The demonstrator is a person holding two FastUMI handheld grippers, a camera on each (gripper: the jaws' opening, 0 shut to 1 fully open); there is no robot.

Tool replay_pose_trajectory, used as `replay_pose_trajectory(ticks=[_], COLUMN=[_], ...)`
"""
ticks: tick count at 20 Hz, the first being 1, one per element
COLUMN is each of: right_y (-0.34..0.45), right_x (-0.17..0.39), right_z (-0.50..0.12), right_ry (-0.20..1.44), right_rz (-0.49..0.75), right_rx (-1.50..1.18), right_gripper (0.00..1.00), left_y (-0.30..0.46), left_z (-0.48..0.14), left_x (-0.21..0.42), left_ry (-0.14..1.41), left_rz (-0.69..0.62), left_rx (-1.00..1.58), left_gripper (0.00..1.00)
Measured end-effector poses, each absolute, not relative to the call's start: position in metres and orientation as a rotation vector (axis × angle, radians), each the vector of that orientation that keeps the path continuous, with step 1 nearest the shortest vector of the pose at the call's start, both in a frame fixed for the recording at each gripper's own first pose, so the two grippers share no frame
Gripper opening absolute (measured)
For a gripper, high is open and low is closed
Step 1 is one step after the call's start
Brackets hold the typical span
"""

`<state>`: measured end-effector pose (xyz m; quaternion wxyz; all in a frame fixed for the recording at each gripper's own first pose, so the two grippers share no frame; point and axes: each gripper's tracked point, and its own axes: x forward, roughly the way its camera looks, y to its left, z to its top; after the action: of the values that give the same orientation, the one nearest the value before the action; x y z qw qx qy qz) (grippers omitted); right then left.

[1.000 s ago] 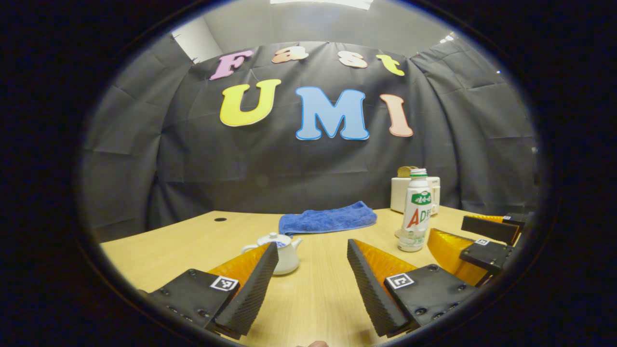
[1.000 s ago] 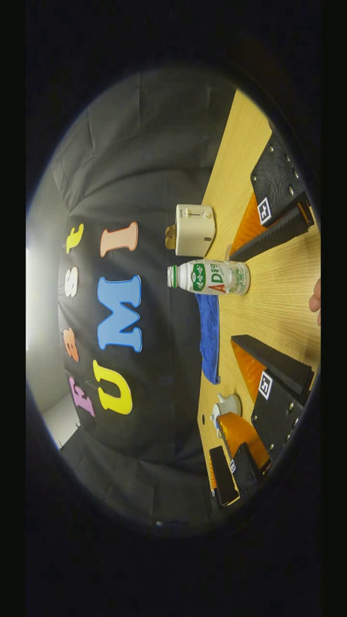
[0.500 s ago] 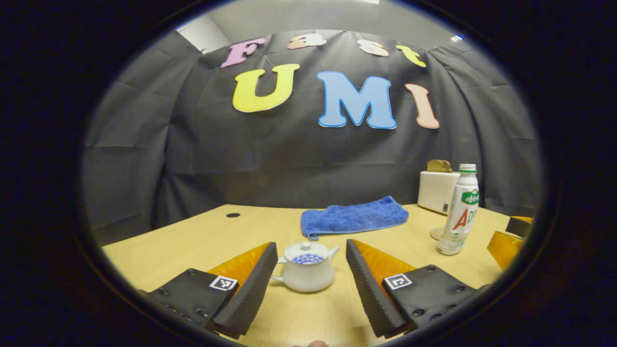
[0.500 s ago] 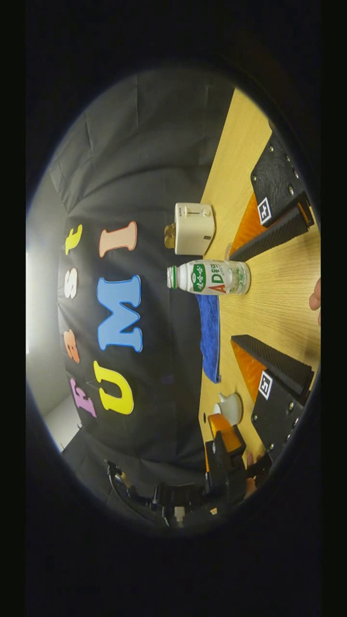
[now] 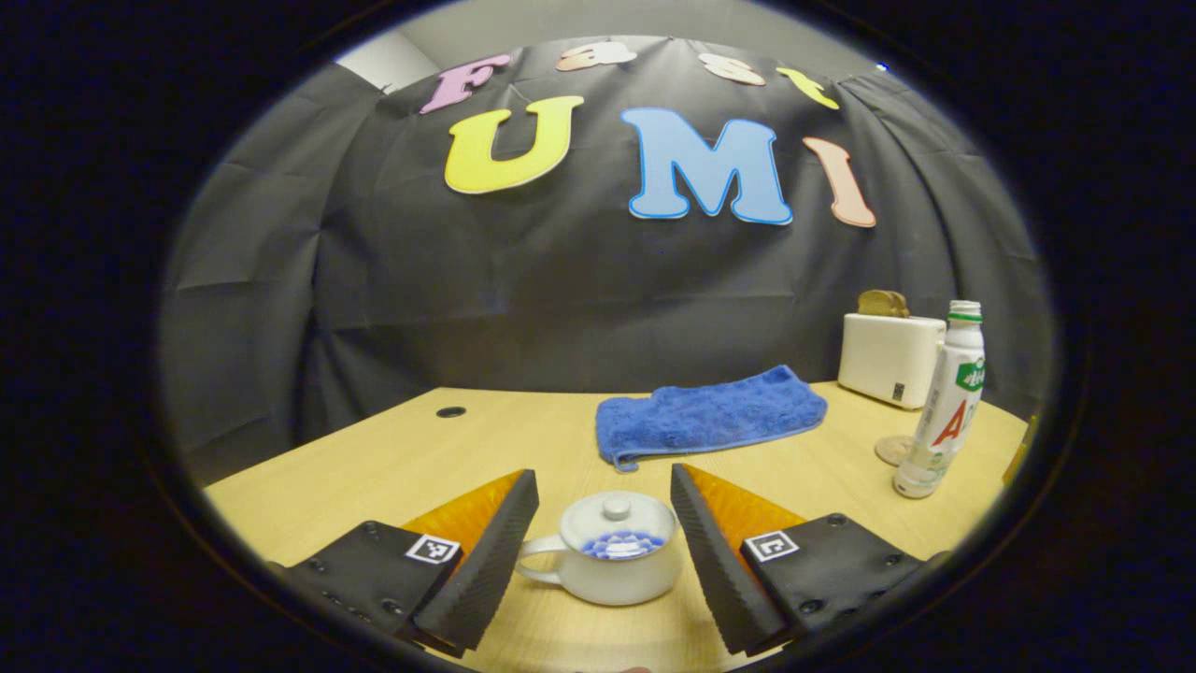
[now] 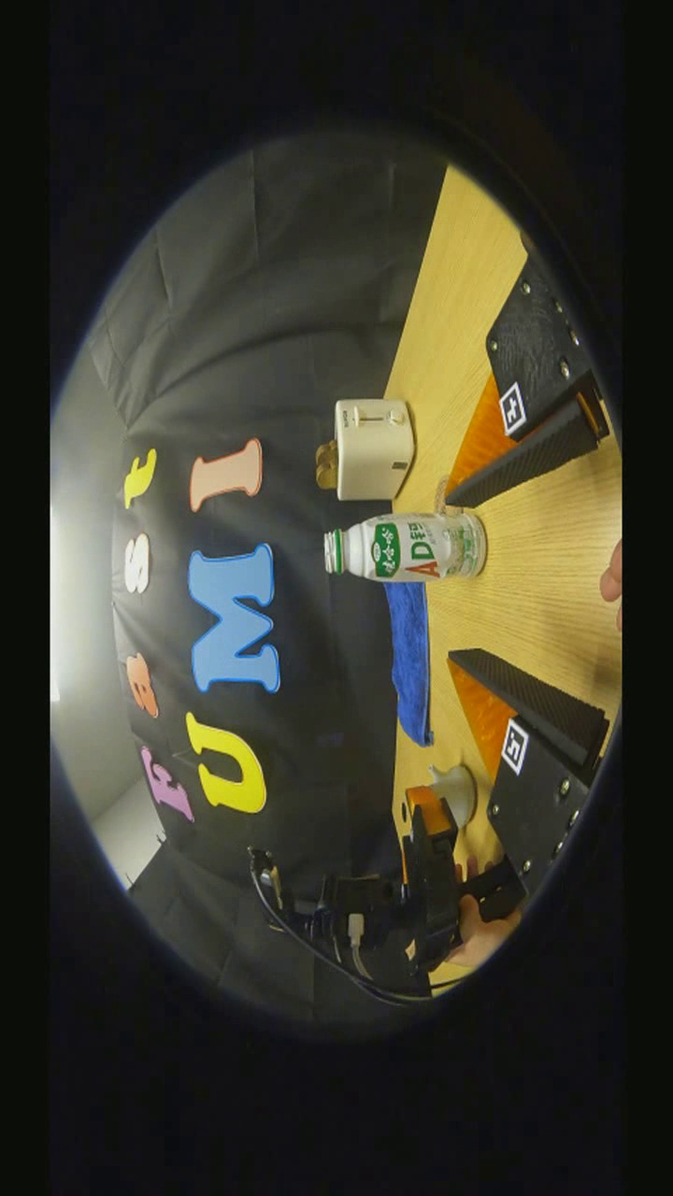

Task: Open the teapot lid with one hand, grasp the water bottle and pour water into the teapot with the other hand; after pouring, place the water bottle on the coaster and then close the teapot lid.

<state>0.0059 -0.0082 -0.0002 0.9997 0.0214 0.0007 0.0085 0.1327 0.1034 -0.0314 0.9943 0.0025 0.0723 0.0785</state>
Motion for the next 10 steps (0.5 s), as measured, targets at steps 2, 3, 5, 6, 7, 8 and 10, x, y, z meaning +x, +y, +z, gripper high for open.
replay_pose_trajectory(ticks=[2, 3, 5, 6, 7, 8, 10], right_y=[-0.008, -0.007, -0.008, -0.008, -0.008, -0.008, -0.008], right_x=[0.006, 0.006, 0.006, 0.006, 0.006, 0.006, 0.006], right_z=[0.000, 0.000, 0.000, 0.000, 0.000, 0.000, 0.000], right_ry=[0.001, 0.002, 0.002, 0.003, 0.004, 0.005, 0.007], right_rz=[0.019, 0.021, 0.019, 0.019, 0.019, 0.020, 0.022], right_rx=[0.035, 0.033, 0.032, 0.033, 0.034, 0.036, 0.040], right_gripper=[0.94, 0.94, 0.95, 0.95, 0.94, 0.95, 0.95], left_y=[0.105, 0.106, 0.109, 0.107, 0.101, 0.095, 0.094], left_z=[-0.028, -0.028, -0.027, -0.026, -0.029, -0.030, -0.027], left_x=[0.136, 0.139, 0.141, 0.144, 0.145, 0.147, 0.151], left_ry=[0.129, 0.124, 0.122, 0.121, 0.126, 0.131, 0.119], left_rz=[0.160, 0.161, 0.172, 0.161, 0.137, 0.104, 0.082], left_rx=[0.021, 0.028, 0.036, 0.041, 0.046, 0.046, 0.021], left_gripper=[0.98, 0.97, 0.84, 0.67, 0.60, 0.53, 0.26])
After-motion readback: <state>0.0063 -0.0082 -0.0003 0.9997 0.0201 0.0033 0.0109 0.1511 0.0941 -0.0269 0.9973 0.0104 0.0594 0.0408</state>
